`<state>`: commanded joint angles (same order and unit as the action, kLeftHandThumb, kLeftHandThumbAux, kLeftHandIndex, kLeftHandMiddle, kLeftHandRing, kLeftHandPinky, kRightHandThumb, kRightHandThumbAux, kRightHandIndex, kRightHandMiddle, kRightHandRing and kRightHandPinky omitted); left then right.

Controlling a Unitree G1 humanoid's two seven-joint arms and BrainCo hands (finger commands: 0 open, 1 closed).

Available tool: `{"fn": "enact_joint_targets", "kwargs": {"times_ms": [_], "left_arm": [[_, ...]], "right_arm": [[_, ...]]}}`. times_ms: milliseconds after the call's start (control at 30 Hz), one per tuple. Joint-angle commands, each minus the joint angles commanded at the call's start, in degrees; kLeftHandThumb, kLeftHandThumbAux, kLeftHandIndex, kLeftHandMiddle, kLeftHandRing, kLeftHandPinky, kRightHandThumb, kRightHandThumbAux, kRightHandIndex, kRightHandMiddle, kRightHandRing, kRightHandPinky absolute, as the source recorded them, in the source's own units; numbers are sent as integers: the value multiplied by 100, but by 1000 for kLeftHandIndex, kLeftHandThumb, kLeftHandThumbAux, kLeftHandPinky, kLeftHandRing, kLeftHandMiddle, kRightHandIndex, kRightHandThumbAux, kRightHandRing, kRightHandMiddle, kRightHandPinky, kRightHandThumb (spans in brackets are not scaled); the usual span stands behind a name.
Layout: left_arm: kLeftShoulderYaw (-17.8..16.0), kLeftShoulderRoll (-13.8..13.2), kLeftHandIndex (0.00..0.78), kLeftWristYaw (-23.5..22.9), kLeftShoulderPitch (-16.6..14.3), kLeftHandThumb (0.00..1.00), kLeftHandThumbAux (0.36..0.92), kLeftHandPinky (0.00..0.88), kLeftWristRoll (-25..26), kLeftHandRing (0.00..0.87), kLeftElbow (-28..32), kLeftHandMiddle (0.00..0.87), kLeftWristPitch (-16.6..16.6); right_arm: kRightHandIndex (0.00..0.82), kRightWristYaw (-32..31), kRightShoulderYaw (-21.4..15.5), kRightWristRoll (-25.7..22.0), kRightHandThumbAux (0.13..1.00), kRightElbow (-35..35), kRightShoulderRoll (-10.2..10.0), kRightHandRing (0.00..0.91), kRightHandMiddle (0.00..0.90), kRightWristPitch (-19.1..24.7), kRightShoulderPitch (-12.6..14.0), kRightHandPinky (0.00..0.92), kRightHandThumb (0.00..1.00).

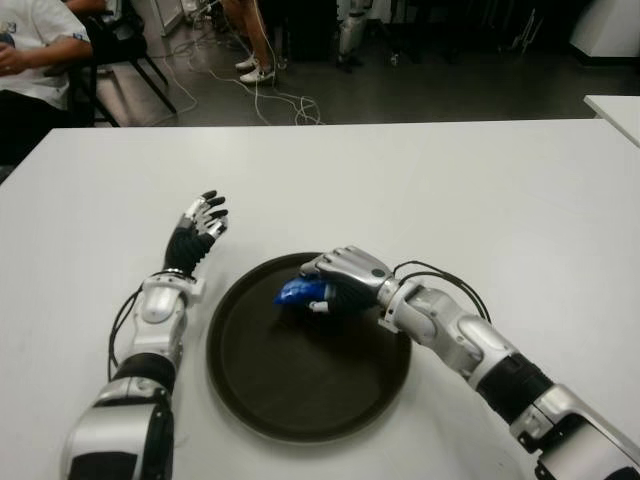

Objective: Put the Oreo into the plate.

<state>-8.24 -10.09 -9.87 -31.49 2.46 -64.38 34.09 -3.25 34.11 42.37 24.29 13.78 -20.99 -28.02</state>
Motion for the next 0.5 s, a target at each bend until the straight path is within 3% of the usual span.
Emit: {"fn": "enact_joint_targets", "kwargs": {"times_ms": [333,500], "left_arm": [[-61,37,92,-69,2,149,651,144,88,148,-13,161,6],[-67,29,78,-71,9,144,635,113,74,141,-4,154,-16]], "right_arm": [[413,-13,-44,-70,736,117,-24,506,495,-139,-10,497,695],[412,-72,-30,-109,737,266,-24,497,490,-297,-88,491,694]]}}
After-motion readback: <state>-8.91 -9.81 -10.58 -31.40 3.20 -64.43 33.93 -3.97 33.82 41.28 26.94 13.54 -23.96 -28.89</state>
